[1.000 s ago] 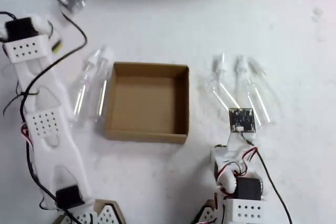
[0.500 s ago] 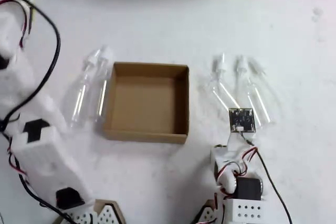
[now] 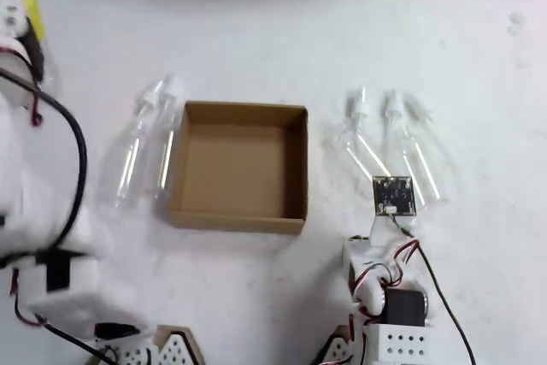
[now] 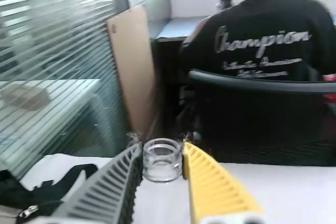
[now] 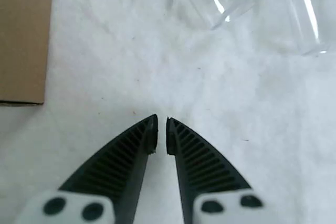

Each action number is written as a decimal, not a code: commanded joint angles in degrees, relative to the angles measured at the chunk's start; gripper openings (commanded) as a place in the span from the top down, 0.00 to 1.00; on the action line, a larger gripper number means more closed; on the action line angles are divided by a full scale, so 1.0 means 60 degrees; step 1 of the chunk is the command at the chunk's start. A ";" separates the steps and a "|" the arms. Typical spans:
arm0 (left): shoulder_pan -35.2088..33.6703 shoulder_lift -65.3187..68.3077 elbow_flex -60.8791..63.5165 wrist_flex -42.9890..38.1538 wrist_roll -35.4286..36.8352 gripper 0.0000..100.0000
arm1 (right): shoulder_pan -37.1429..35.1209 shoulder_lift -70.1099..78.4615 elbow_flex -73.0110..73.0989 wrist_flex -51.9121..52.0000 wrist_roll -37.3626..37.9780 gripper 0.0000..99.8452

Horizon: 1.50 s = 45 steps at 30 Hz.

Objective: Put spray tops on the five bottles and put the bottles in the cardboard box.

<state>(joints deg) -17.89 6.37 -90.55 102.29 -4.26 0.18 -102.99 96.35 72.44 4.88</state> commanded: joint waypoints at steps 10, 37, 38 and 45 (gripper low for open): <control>0.2996 -0.8637 1.1722 -0.2315 0.0205 0.98 | -0.0081 -0.0066 0.0073 0.0037 -0.0088 0.99; 0.4256 -0.9663 2.6799 -1.8711 0.1509 0.98 | -0.0095 -0.0066 0.0073 0.0037 -0.0088 0.99; 0.4256 -0.9165 2.6799 -1.9004 0.1509 0.98 | -0.0095 -0.0066 0.0073 0.0037 -0.0088 0.99; 0.4300 -0.7538 2.7399 -2.1553 0.1495 0.98 | -0.0095 -0.0066 0.0073 0.0037 -0.0088 0.99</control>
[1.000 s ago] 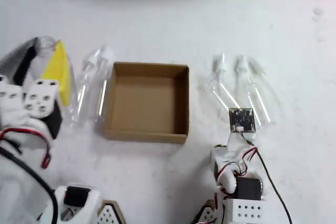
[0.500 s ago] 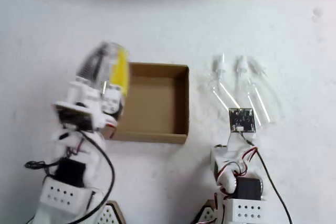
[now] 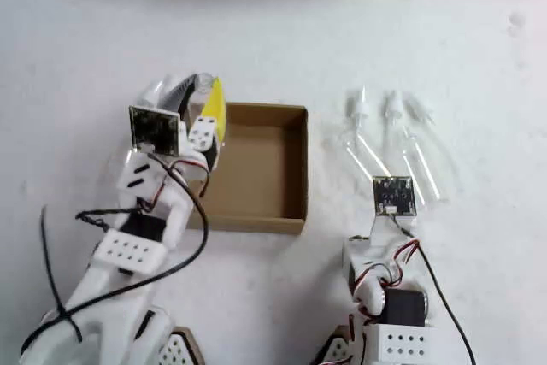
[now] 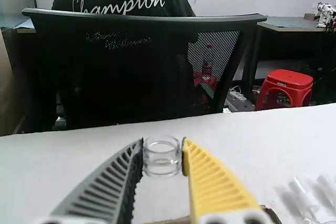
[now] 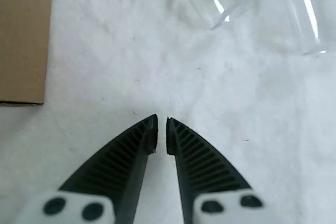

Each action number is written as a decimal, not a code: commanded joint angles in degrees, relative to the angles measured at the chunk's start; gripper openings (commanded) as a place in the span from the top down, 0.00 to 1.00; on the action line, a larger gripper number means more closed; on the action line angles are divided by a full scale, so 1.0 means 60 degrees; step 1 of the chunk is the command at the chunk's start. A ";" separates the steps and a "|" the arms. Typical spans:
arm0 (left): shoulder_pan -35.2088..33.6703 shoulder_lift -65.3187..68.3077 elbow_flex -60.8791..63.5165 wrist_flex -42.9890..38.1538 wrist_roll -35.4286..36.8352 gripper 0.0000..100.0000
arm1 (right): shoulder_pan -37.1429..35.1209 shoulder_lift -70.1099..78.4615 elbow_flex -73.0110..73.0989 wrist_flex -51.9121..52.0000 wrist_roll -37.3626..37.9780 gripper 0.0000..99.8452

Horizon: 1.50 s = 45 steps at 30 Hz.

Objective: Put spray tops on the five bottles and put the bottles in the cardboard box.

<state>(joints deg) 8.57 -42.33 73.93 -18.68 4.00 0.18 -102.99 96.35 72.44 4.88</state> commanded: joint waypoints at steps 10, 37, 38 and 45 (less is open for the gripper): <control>-0.0623 0.3744 -0.0410 -0.3883 0.0117 0.98 | -0.0095 -0.0066 0.0073 0.0037 -0.0088 0.99; -0.0857 0.7084 -0.1158 -0.6535 0.0117 0.97 | -0.0095 -0.0066 0.0073 0.0037 -0.0088 0.99; -0.0842 0.7084 -0.1158 -0.6535 0.0117 0.97 | -0.0095 -0.0066 0.0073 0.0037 -0.0088 0.99; -0.0813 0.7070 -0.0791 -0.6520 0.0132 0.66 | -0.0095 -0.0066 0.0073 0.0037 -0.0088 0.99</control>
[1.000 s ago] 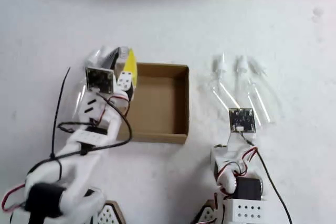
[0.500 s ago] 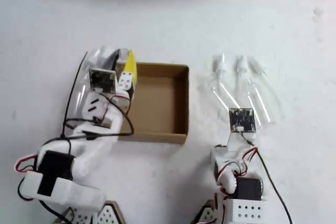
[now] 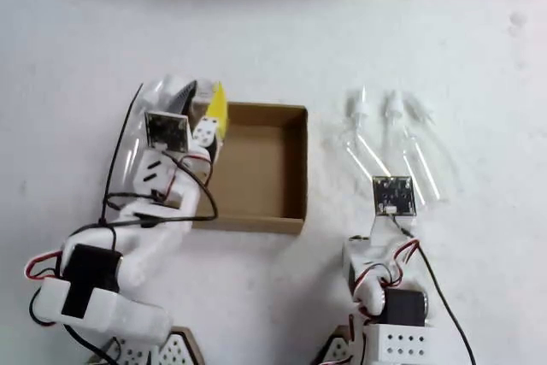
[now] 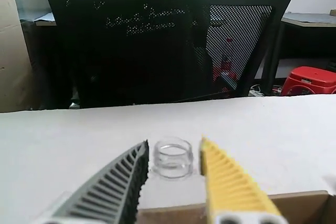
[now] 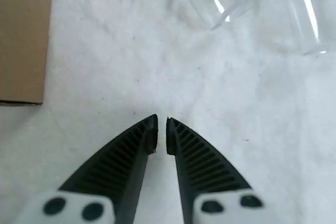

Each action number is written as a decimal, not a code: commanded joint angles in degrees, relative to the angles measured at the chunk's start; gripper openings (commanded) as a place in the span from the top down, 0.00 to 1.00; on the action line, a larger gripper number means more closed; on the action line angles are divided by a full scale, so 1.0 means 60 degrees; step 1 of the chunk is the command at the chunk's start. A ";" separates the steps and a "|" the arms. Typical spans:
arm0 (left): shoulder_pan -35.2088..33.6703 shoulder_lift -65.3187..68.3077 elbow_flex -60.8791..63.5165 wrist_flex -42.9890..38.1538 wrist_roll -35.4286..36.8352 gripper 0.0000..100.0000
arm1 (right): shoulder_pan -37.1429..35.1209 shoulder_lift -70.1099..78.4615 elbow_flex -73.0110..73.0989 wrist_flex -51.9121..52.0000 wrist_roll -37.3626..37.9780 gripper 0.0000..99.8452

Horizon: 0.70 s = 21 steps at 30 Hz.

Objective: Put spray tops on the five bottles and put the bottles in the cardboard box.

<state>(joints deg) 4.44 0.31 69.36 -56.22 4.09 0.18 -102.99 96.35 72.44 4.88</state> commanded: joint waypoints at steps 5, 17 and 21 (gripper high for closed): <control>-0.0183 -0.0037 0.0059 -0.0264 0.0117 0.64 | -0.0095 -0.0066 0.0073 0.0037 -0.0088 0.99; -0.0242 -0.3832 0.1187 0.1319 0.0147 0.75 | -0.0095 -0.0066 0.0073 0.0037 -0.0088 0.99; -0.0447 -0.6322 0.0879 0.4894 0.0190 0.76 | -0.0095 -0.0066 0.0073 0.0037 -0.0088 0.99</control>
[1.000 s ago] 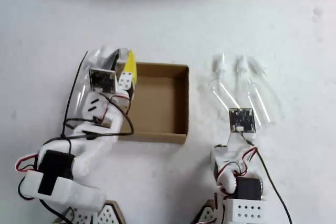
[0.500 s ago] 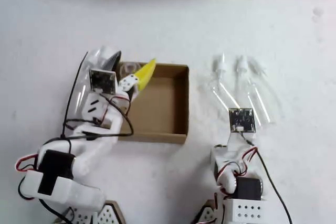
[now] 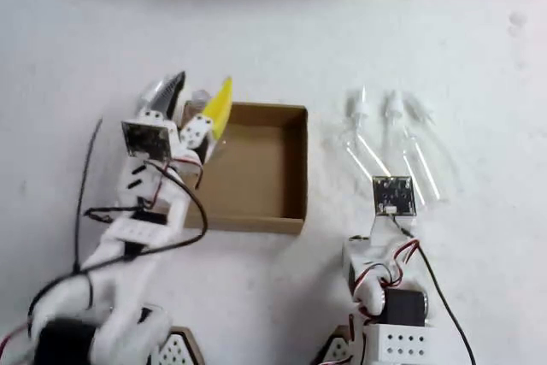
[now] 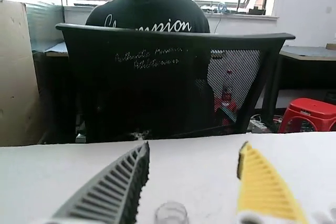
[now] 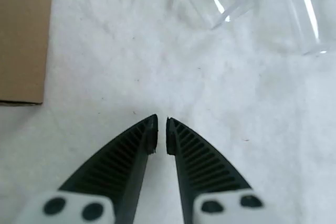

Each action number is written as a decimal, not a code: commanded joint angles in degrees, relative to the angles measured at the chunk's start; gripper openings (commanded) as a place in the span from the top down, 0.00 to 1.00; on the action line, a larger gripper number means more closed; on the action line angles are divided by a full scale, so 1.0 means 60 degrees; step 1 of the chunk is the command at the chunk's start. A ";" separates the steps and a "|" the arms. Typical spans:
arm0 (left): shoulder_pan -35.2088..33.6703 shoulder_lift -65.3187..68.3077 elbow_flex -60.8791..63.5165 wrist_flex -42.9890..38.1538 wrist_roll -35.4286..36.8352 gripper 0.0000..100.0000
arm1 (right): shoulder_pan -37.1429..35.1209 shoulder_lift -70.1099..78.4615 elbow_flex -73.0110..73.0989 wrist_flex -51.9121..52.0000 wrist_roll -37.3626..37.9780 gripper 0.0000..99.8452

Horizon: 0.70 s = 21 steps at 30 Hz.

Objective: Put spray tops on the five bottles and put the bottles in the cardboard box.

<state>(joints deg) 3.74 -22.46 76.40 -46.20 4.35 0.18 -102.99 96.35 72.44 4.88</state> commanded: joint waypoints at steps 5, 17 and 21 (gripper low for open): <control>-0.0535 -0.5634 -0.1919 0.8908 0.0147 0.76 | -0.0095 -0.0066 0.0073 0.0037 -0.0088 0.99; -0.1575 -0.6938 -0.5744 1.5707 -0.0938 0.76 | -0.0095 -0.0066 0.0073 0.0037 -0.0088 0.99; -0.2278 -0.5971 -0.7179 1.7333 -0.2212 0.76 | -0.0095 -0.0066 0.0073 0.0037 -0.0088 0.99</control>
<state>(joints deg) -5.67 -62.81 42.90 49.36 -2.42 0.18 -102.99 96.35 72.44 4.88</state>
